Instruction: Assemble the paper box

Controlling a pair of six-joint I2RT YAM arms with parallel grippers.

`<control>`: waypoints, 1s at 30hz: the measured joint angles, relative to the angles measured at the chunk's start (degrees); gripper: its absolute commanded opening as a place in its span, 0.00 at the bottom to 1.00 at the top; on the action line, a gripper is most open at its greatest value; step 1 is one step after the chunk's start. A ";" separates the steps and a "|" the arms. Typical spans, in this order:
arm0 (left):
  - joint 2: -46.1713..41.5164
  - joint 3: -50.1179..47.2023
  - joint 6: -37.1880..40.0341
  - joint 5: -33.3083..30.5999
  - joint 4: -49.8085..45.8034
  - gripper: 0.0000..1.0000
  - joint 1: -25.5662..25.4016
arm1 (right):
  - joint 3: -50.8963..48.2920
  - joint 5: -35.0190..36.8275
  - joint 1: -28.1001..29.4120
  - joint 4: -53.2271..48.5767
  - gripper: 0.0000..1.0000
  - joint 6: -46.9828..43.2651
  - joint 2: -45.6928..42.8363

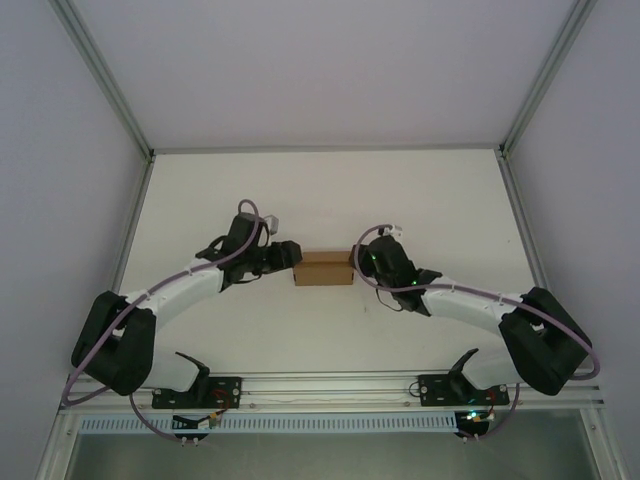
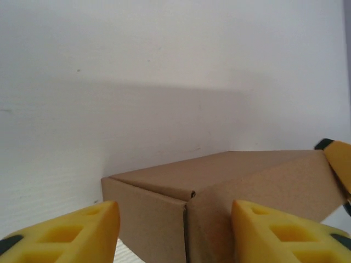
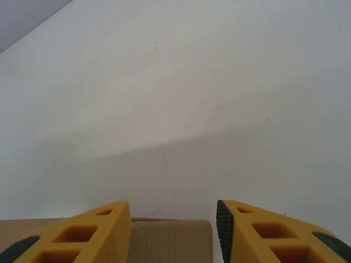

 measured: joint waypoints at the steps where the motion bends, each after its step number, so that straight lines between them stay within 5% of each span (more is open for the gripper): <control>1: -0.17 -1.36 -0.09 0.81 2.62 0.50 0.28 | -1.38 -0.28 -0.15 2.80 0.45 -1.40 0.00; 10: -0.20 -12.00 0.42 5.75 23.45 0.41 0.96 | -10.45 -1.81 -0.59 24.13 0.46 -12.35 1.95; 18: 2.97 -18.69 0.17 5.88 40.96 0.20 1.27 | -12.85 -2.80 -0.61 33.97 0.43 -19.41 5.38; 22: 6.69 -21.64 -0.83 5.88 52.35 0.04 1.46 | -13.29 -3.21 -0.68 36.04 0.42 -21.22 6.05; 30: 13.57 -23.76 -2.47 5.77 67.36 0.00 1.75 | -13.29 -3.82 -0.68 36.39 0.36 -22.86 6.05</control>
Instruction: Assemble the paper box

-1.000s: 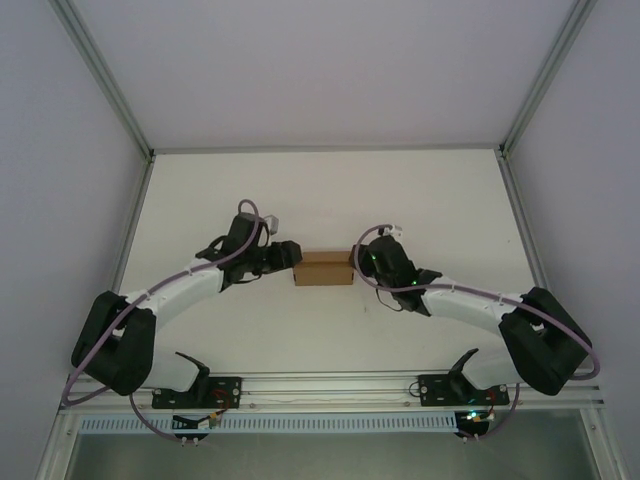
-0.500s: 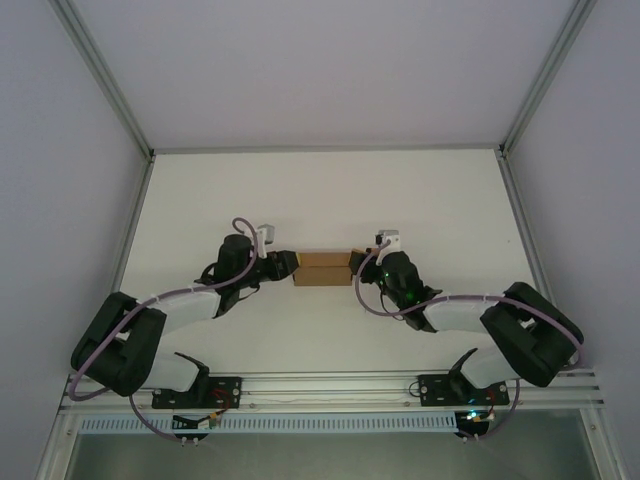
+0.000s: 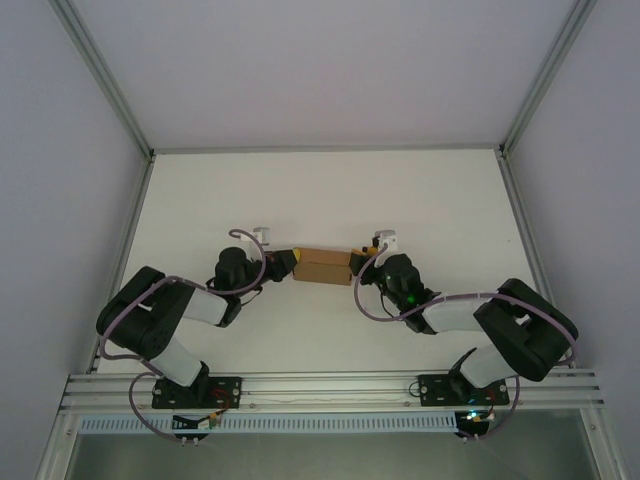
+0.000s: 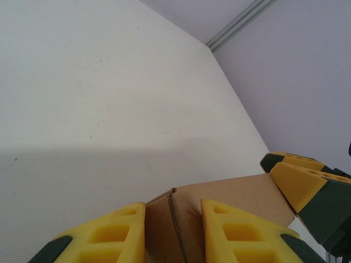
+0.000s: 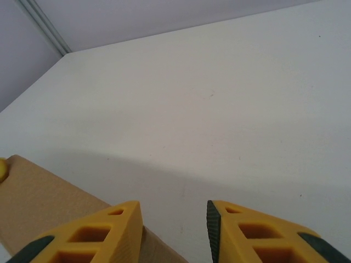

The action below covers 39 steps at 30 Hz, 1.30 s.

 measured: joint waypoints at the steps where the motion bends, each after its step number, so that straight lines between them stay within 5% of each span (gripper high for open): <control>1: 0.26 0.00 -0.04 0.09 0.50 0.02 0.04 | 0.00 0.00 -0.02 0.07 0.34 -0.31 0.00; 5: -0.59 0.68 0.11 0.09 -0.61 0.07 0.02 | 0.02 -0.39 0.04 0.22 0.33 -1.95 -0.04; 12: -7.19 5.90 4.42 -4.17 -19.32 0.44 -1.97 | 0.61 -0.22 -0.02 -2.14 0.38 -3.04 -1.75; 19: -12.11 14.64 7.74 -6.60 -42.32 0.99 -4.68 | 7.74 -2.75 0.22 -21.90 0.51 -1.07 -6.60; 29: -18.25 24.52 8.17 -14.25 -63.58 1.00 -5.97 | 17.51 -4.07 0.92 -40.61 0.69 2.38 -11.39; 39: -20.24 22.32 7.06 -18.34 -71.01 0.93 -3.23 | 18.08 -5.99 0.92 -43.76 0.64 3.21 -7.32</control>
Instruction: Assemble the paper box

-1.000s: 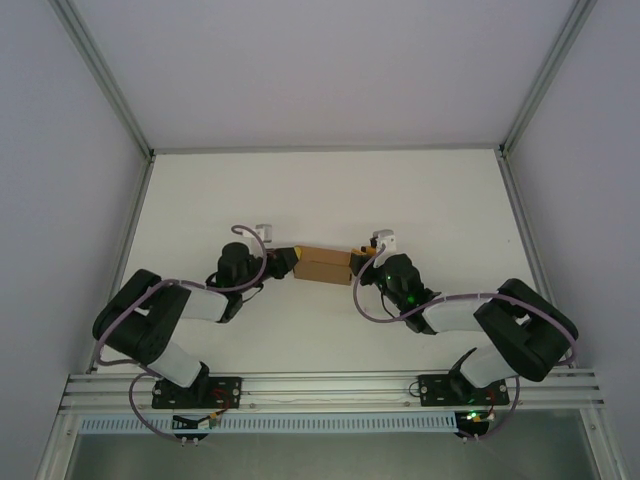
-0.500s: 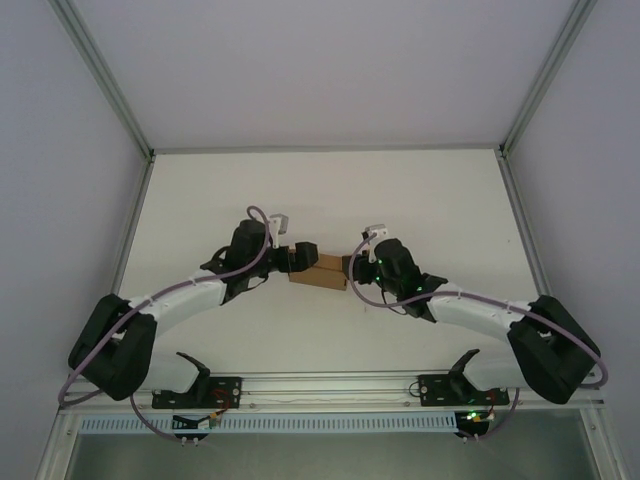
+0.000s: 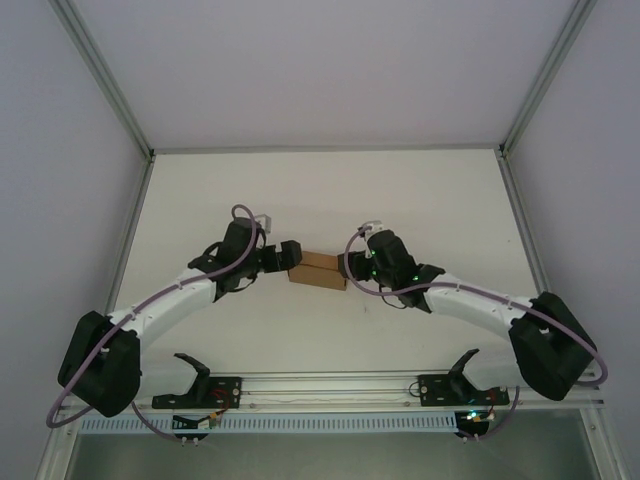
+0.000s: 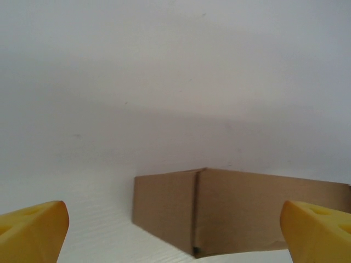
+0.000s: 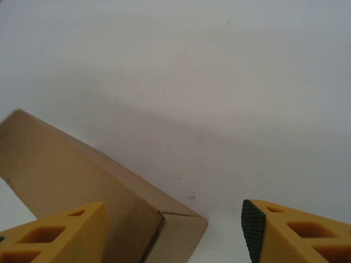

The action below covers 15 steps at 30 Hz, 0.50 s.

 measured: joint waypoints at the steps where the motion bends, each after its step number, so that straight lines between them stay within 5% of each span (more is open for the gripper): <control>1: 0.11 -0.61 -0.26 0.09 0.04 0.91 0.42 | 0.00 -0.04 0.00 0.07 0.63 0.24 0.76; 6: 1.31 -1.60 -1.73 1.55 0.68 0.75 1.62 | -0.04 -0.13 0.00 2.05 0.59 1.29 1.86; 12: 0.48 -5.18 -3.91 3.10 5.95 0.71 1.97 | -1.46 0.04 0.07 4.61 0.56 2.54 1.90; 15: 0.07 -7.26 -5.90 4.57 9.49 0.59 2.27 | -2.01 0.07 0.09 5.60 0.56 3.06 1.86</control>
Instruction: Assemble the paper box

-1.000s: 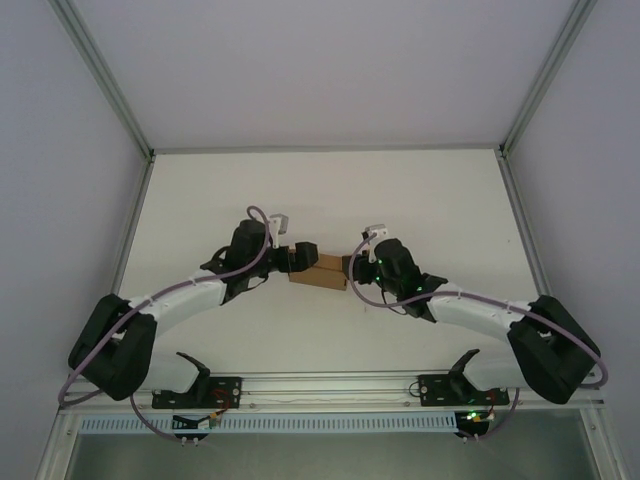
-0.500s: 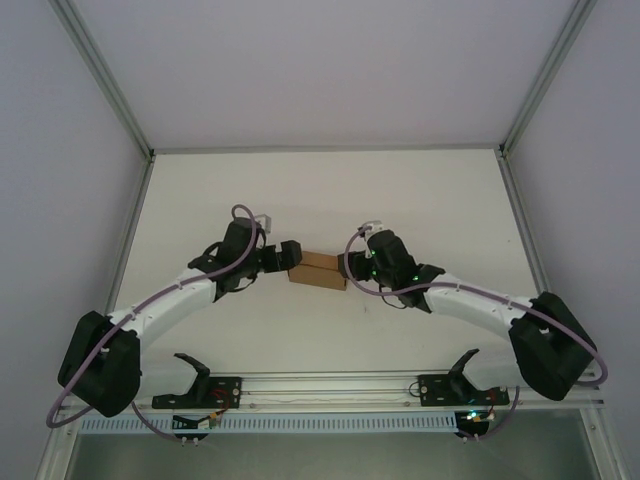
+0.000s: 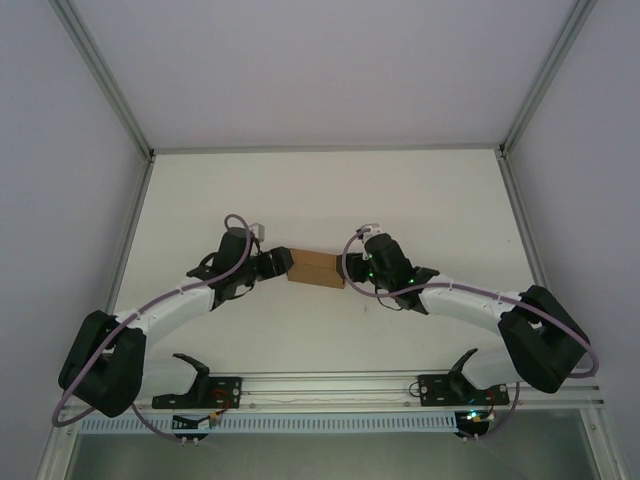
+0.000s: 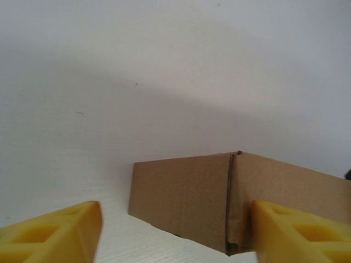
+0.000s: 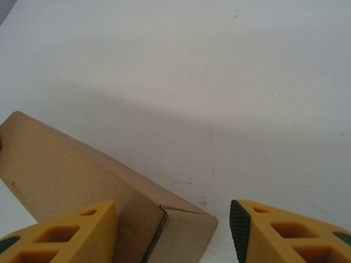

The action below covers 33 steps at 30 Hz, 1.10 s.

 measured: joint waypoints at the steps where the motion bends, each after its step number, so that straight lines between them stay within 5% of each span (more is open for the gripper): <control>1: 0.02 -0.46 -0.59 0.68 1.25 0.55 0.02 | -0.15 0.04 0.02 0.24 0.56 0.17 -0.07; 8: 0.39 -1.90 -4.17 6.23 6.60 0.16 0.42 | -1.40 0.15 0.02 1.29 0.55 1.31 -0.87; 12: -0.33 -3.04 -5.05 7.48 8.31 0.11 0.63 | -2.03 0.04 0.07 1.66 0.55 1.68 -1.38; 15: -0.46 -3.15 -5.51 8.09 8.39 0.19 0.70 | -2.14 -0.02 0.07 1.60 0.55 1.90 -1.60; 21: -0.46 -1.14 -5.18 8.76 2.93 0.51 0.96 | -0.98 0.42 0.00 -1.99 0.66 1.16 -2.56; 22: -0.46 -0.11 -4.66 8.44 1.09 0.60 1.01 | -0.11 0.72 0.00 -3.69 0.70 0.57 -2.64; 24: -0.52 2.91 -3.17 6.95 -3.23 0.96 1.07 | 2.32 1.36 -0.11 -7.65 0.95 -1.25 -2.64; 28: -2.40 10.99 -0.33 0.83 -10.99 1.00 1.07 | 8.87 -0.81 -0.24 -12.24 1.00 -8.22 -2.69; 33: -7.13 18.40 1.62 -13.16 -20.04 1.00 1.33 | 19.23 -13.60 -0.48 -20.31 1.00 -28.39 -0.44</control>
